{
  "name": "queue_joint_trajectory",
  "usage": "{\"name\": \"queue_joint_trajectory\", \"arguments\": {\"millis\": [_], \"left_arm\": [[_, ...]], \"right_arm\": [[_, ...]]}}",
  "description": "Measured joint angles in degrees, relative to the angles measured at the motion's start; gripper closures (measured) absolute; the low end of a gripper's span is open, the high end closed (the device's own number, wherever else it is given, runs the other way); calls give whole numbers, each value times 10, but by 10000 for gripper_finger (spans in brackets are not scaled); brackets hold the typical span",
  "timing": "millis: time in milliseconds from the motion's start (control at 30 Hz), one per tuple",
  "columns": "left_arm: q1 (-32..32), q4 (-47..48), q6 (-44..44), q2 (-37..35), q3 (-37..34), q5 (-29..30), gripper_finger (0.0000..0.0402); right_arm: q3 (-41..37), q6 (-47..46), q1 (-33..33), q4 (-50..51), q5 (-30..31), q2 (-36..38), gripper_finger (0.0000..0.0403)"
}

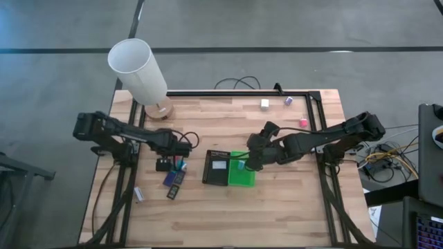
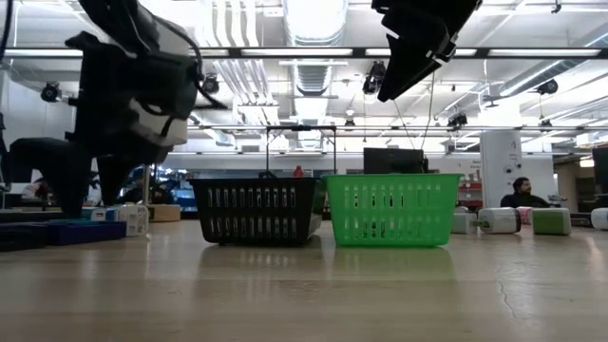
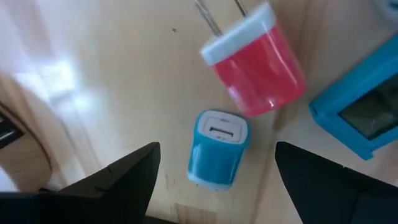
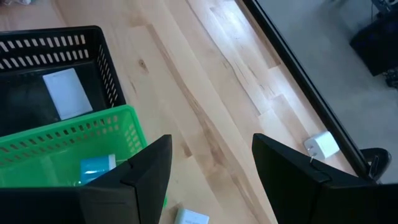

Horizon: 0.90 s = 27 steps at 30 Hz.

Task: Pick & Place Office items
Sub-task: Put the left blue charger adapter into the green basket

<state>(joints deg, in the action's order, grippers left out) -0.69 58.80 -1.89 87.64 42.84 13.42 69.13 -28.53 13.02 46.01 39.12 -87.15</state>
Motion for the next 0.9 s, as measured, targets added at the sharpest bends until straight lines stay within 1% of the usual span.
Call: {"name": "queue_joint_trajectory", "arguments": {"millis": [200, 300, 400, 533, 733, 900], "left_arm": [[0, -1, 17, 48, 1, -3, 79], [-1, 2, 25, 62, 3, -6, 107], [-2, 2, 28, 64, 3, -10, 165], [-3, -1, 28, 57, 5, -5, 276], [-4, -7, 24, 34, 16, 39, 278], [-4, 25, 20, 21, 49, 49, 278]], "right_arm": [[0, 0, 0, 0, -1, 0, 184], [0, 0, 0, 0, -1, 0, 184], [0, 0, 0, 0, -1, 0, 184], [0, 0, 0, 0, -1, 0, 184], [0, 0, 0, 0, -1, 0, 184], [0, 14, 0, 0, -1, 0, 184]]}}
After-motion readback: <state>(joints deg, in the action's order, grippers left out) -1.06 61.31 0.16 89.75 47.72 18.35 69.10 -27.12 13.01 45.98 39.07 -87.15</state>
